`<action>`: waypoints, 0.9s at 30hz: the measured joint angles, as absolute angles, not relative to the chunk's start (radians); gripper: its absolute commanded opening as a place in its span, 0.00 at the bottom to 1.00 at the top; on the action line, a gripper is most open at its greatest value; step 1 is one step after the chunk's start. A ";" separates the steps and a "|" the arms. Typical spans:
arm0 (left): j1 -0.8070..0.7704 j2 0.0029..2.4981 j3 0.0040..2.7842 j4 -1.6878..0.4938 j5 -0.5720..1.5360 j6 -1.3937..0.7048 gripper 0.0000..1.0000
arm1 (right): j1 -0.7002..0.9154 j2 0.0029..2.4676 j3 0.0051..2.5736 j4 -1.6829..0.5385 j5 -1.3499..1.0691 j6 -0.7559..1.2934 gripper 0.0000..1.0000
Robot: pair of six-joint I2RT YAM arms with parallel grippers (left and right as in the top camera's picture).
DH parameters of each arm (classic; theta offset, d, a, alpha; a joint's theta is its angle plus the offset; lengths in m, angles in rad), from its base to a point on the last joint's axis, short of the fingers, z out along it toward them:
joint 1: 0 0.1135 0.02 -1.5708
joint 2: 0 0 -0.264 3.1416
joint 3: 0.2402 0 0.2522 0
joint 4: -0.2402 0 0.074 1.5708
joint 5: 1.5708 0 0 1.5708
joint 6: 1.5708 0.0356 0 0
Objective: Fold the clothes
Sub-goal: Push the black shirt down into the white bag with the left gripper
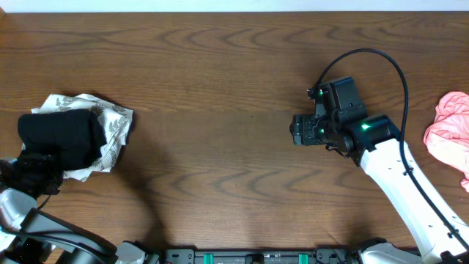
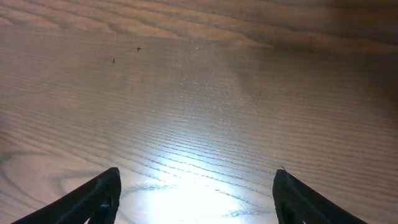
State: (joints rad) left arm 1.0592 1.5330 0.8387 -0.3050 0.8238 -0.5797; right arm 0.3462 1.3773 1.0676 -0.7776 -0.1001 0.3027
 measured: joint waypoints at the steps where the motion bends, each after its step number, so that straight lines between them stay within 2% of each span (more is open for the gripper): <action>1: 1.059 1.528 0.839 -0.306 0.820 -0.577 0.41 | 0.346 1.377 1.068 -0.777 -0.100 0.303 0.76; 2: 1.059 1.515 0.838 -0.306 0.813 -0.566 0.52 | 0.346 1.377 1.068 -0.777 -0.100 0.303 0.76; 4: 1.058 1.488 0.838 -0.308 0.804 -0.572 0.65 | 0.346 1.377 1.068 -0.778 -0.100 0.303 0.76; 7: 1.055 1.419 0.838 -0.311 0.798 -0.579 1.00 | 0.346 1.377 1.068 -0.777 -0.099 0.303 0.76; 19: 1.053 1.040 0.838 -0.424 0.806 -0.660 0.98 | 0.346 1.377 1.068 -0.771 -0.100 0.303 0.77; 27: 1.053 0.939 0.838 -0.463 0.839 -0.707 0.98 | 0.346 1.377 1.068 -0.765 -0.099 0.299 0.77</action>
State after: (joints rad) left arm 1.0527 0.9394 0.8383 -0.4629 0.8394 -0.7074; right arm 0.3462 1.3773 1.0676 -0.7654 -0.0994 0.2993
